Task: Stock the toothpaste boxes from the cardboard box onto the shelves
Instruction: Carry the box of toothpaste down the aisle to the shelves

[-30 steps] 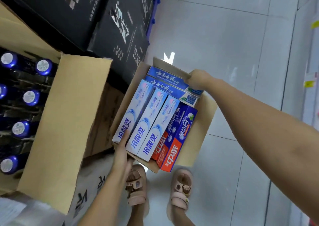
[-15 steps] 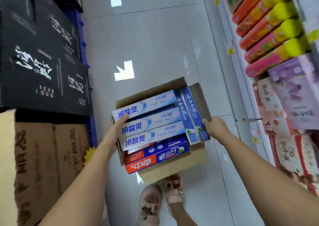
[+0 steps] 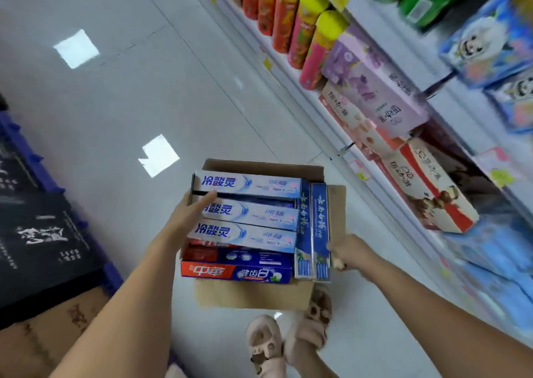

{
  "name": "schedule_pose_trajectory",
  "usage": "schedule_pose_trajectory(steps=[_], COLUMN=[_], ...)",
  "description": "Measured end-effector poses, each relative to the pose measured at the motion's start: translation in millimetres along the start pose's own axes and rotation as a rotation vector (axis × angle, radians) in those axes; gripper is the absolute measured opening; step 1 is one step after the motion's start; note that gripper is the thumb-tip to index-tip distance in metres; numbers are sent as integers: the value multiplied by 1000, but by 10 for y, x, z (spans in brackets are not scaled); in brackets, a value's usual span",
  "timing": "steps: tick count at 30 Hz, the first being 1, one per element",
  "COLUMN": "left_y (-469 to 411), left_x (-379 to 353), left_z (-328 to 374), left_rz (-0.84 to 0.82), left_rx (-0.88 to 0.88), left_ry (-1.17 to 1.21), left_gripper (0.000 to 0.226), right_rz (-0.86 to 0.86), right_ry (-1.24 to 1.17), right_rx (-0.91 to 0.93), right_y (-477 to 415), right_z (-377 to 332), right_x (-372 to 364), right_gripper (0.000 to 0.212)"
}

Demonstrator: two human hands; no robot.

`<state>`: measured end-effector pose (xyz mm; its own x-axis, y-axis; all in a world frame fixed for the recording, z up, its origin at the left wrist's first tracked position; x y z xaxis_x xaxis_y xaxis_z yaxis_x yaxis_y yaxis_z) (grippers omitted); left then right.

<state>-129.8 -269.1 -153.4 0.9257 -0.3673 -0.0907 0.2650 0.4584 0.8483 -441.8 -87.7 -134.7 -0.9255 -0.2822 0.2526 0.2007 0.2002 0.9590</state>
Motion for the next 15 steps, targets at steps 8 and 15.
schedule_pose_trajectory(steps=[8,15], left_y=[-66,22], left_x=[-105,-221], left_z=[42,61], left_rz=[-41,-61], left_rx=[123,164], left_ry=[-40,-109], left_gripper=[47,45], right_rz=[131,163], right_ry=[-89,-51], right_rx=[69,62], right_y=[-79,1], right_z=[-127,-68], right_x=[180,220], right_gripper=[27,7])
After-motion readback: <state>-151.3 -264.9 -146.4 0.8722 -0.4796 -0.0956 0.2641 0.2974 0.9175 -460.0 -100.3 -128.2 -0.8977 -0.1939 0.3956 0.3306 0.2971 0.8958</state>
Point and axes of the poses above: each hand's wrist, its own y-axis away from the middle knuckle, its own x-axis out of the back of the hand, z = x × y, the point moved 9 cm from there along -y, towards the middle knuckle, and after that the axes turned 8 degrees about -z, right-handed, at the moved point
